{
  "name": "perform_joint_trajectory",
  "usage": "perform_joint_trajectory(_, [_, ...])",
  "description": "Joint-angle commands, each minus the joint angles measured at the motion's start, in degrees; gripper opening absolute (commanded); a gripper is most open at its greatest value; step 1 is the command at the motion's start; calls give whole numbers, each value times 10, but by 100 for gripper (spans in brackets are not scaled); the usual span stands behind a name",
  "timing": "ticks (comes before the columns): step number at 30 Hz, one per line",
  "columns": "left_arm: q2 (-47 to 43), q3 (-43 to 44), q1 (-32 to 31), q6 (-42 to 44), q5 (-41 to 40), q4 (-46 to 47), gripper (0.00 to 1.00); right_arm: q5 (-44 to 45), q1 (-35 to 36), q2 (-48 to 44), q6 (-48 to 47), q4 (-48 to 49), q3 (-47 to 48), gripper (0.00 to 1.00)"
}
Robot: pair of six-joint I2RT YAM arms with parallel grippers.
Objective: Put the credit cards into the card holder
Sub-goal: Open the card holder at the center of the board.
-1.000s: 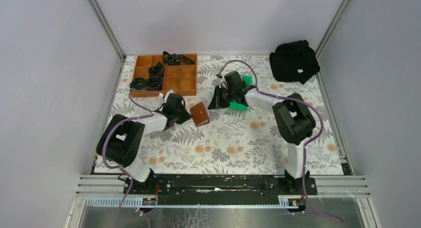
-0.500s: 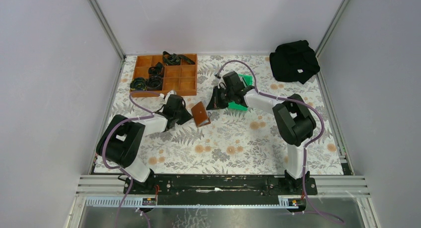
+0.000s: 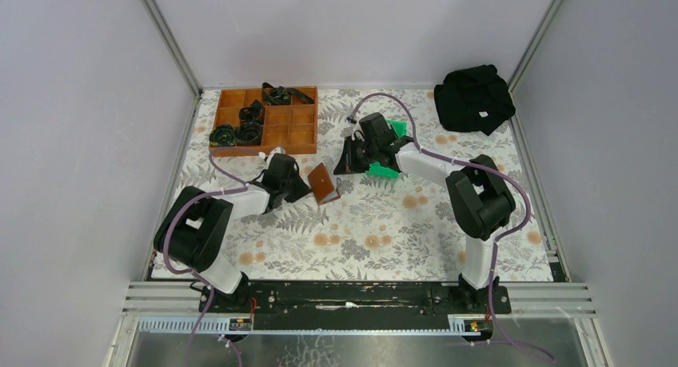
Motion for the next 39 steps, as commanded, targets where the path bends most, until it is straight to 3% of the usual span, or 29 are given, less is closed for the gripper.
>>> perform_joint_trajectory(1, [11,-30,-10,6,6,-91,18,3,6,-24,-8,0,12,0])
perform_joint_trajectory(23, [6,-43,-26,-12,13,-73,18,2,43,-16,8,28,-8,0])
perform_joint_trajectory(39, [-4,-76,-31,1,71,-22,18,74,96,9,-26,-3,21,0])
